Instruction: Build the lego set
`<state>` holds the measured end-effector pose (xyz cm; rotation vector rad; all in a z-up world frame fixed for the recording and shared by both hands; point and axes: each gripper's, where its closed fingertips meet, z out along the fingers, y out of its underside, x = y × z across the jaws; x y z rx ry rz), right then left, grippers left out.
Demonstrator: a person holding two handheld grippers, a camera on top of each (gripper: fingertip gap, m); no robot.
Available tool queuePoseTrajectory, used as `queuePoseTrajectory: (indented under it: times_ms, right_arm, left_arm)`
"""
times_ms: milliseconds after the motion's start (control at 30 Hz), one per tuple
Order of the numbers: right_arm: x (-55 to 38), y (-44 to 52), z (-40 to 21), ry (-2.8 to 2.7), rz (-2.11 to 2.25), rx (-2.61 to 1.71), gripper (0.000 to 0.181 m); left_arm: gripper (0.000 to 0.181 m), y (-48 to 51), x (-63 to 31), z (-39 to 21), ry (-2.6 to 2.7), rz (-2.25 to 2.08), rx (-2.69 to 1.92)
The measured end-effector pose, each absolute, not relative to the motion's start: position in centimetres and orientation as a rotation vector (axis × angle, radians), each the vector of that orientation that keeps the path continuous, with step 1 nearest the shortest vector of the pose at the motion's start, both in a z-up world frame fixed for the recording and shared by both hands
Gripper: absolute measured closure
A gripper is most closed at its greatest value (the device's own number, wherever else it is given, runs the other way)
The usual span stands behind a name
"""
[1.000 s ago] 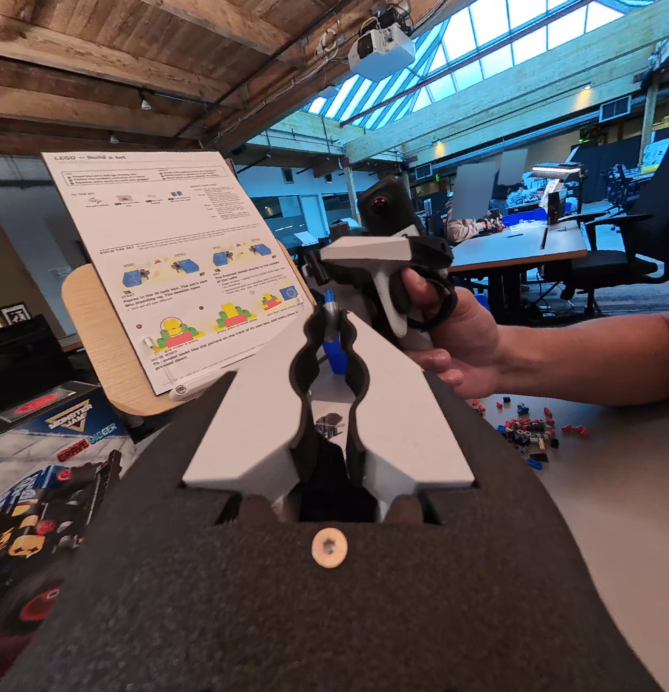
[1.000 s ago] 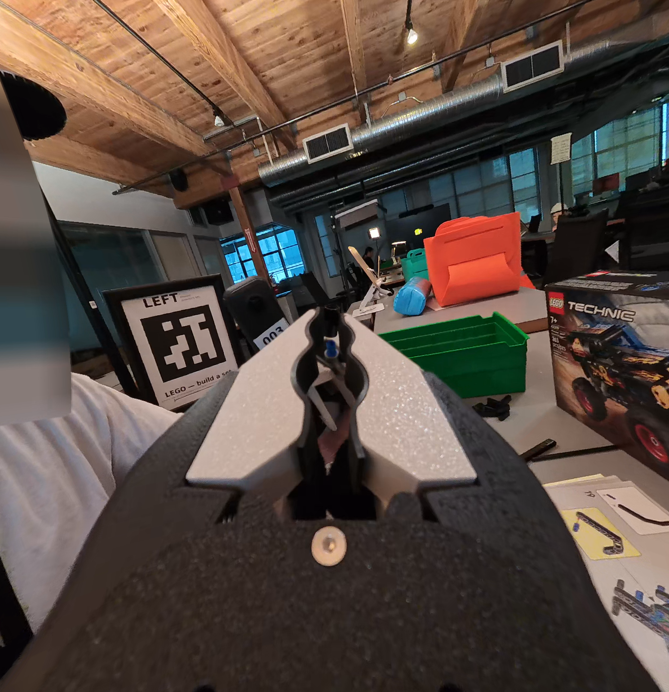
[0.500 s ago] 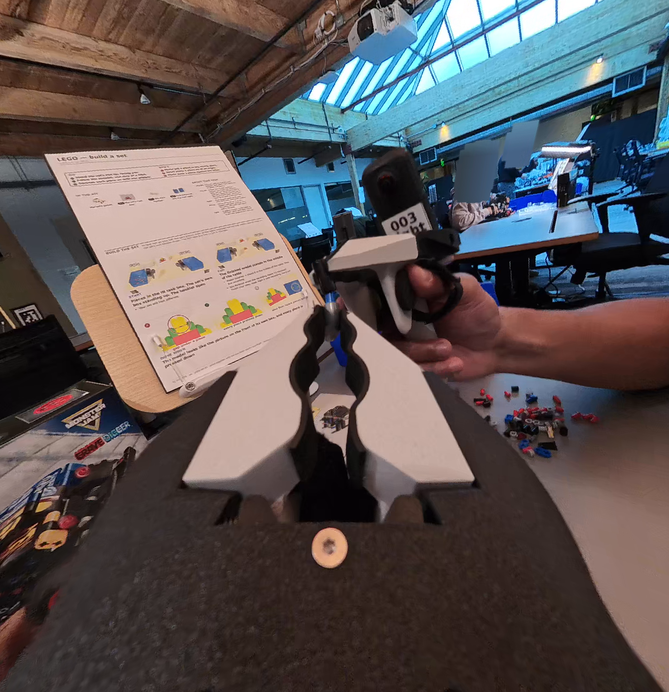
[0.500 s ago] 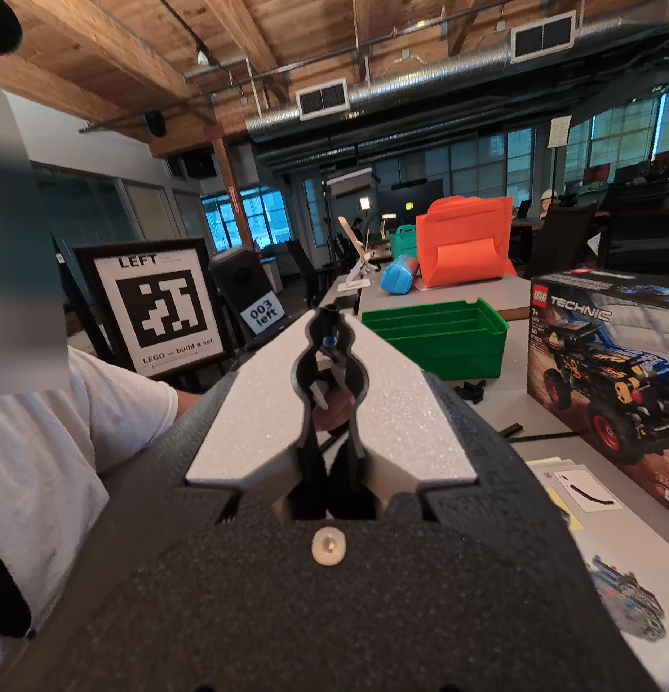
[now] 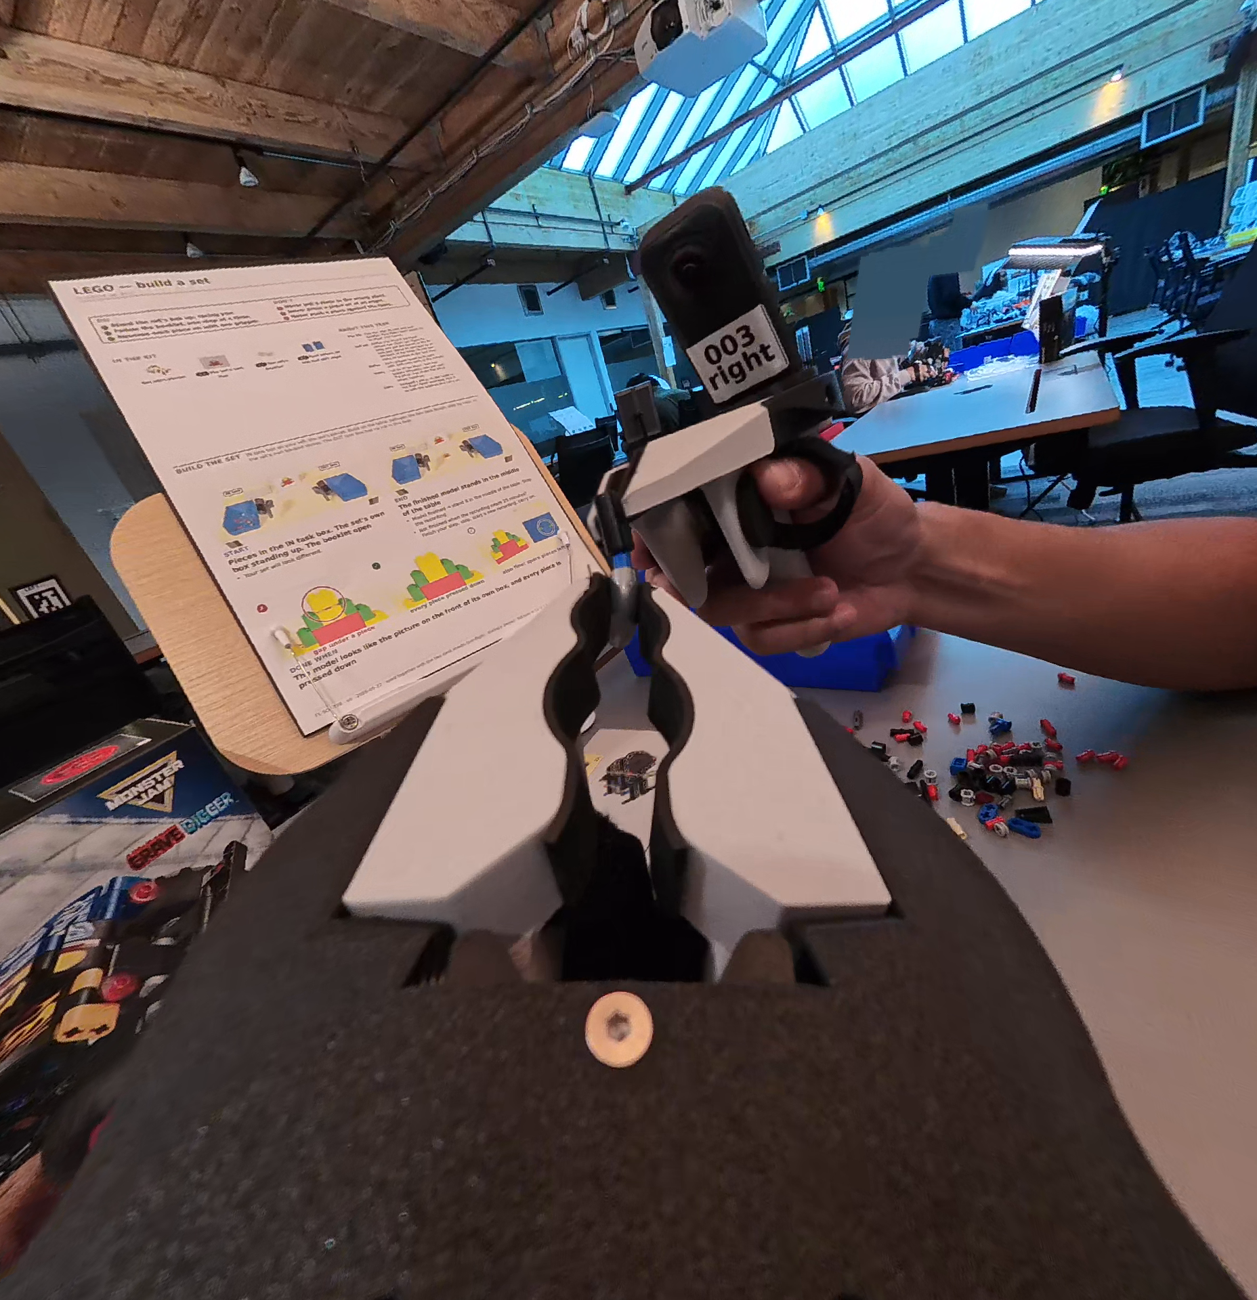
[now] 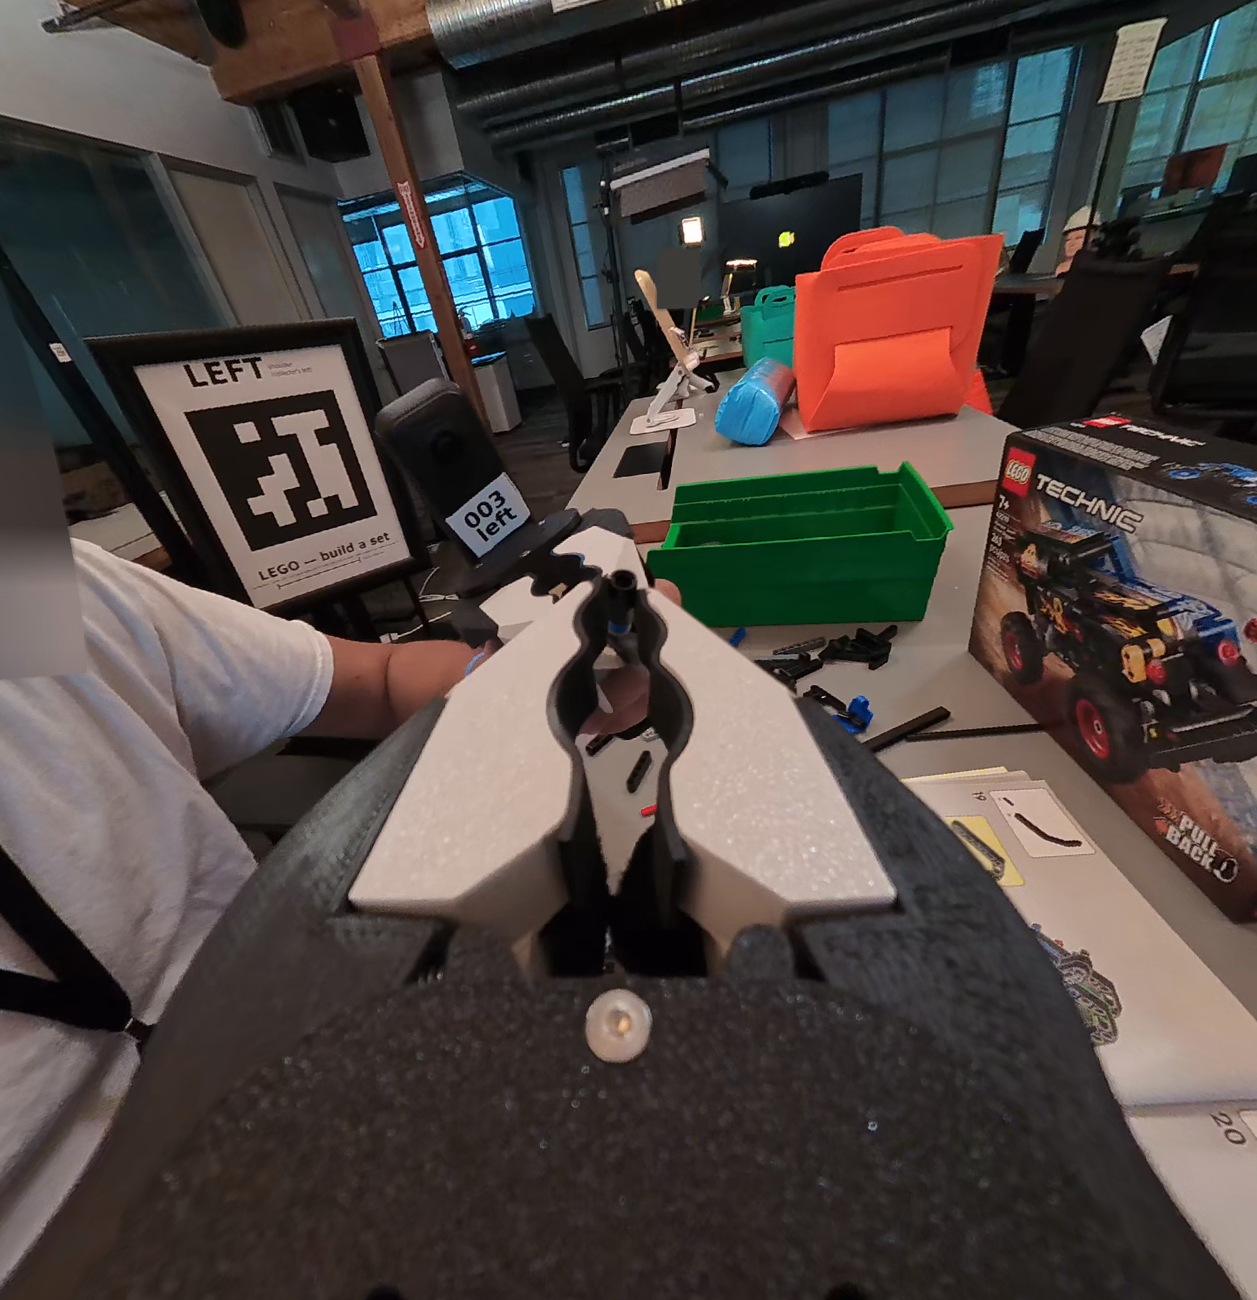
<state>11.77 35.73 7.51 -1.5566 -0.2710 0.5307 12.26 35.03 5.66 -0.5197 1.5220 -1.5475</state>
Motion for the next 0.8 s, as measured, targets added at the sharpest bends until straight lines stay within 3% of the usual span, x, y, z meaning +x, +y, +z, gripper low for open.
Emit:
queuePoseTrajectory:
  times_ms: [800]
  right_arm:
    - [12.9, 34.9, 3.4, -0.349, 0.411, -1.898, 0.176]
  left_arm:
    - [0.175, 35.4, 13.2, 2.6, 1.749, -1.187, -0.377]
